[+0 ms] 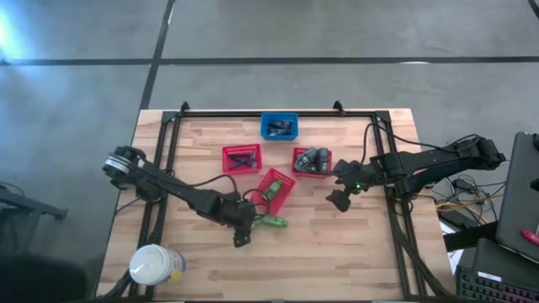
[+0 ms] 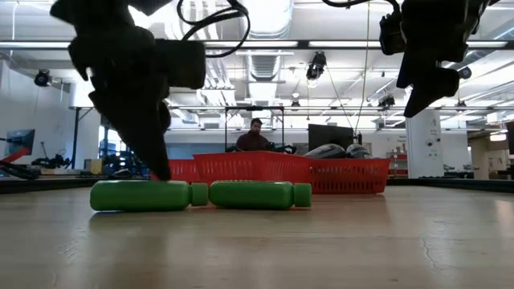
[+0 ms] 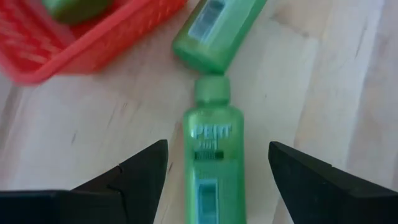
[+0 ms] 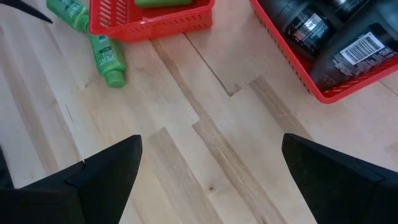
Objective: Pick & Place Travel size toiletries
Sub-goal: Put the green shampoo into the bottom red bin
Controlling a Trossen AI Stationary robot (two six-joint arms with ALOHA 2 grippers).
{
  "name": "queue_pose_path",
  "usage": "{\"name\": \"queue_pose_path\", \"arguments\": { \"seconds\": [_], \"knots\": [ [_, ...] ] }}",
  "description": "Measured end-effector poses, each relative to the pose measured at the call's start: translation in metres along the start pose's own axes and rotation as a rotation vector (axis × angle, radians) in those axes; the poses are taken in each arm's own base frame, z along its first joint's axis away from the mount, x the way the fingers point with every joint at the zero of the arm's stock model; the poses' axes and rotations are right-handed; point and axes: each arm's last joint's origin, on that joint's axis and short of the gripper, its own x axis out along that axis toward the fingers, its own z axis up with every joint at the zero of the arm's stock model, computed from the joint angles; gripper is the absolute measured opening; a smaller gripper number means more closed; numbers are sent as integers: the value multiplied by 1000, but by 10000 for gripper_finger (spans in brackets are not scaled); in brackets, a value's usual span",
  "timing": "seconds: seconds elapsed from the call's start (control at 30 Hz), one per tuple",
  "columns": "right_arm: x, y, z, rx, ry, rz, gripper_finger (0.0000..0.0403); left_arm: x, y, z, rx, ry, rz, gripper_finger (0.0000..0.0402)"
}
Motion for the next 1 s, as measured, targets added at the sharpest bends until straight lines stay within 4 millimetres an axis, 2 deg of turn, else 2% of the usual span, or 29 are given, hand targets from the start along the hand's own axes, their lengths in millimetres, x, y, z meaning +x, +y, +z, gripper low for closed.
{"name": "queue_pose_path", "arguments": {
  "seconds": [0.3,0.43,0.53,0.77,0.87,1.0],
  "knots": [
    [0,0,0,3,0,0,384,17,16,-20,0,1,10,282],
    [0,0,0,2,-1,-1,384,18,17,-21,5,-2,13,274],
    [0,0,0,3,-2,-2,384,18,18,-21,19,-16,23,242],
    [0,0,0,1,-2,-2,384,16,16,-18,8,-10,-6,125],
    [0,0,0,-1,-1,-4,384,3,10,-11,-39,5,-76,124],
    [0,0,0,-1,1,-6,384,-45,-3,16,-197,-144,-153,124]
  ]
}}
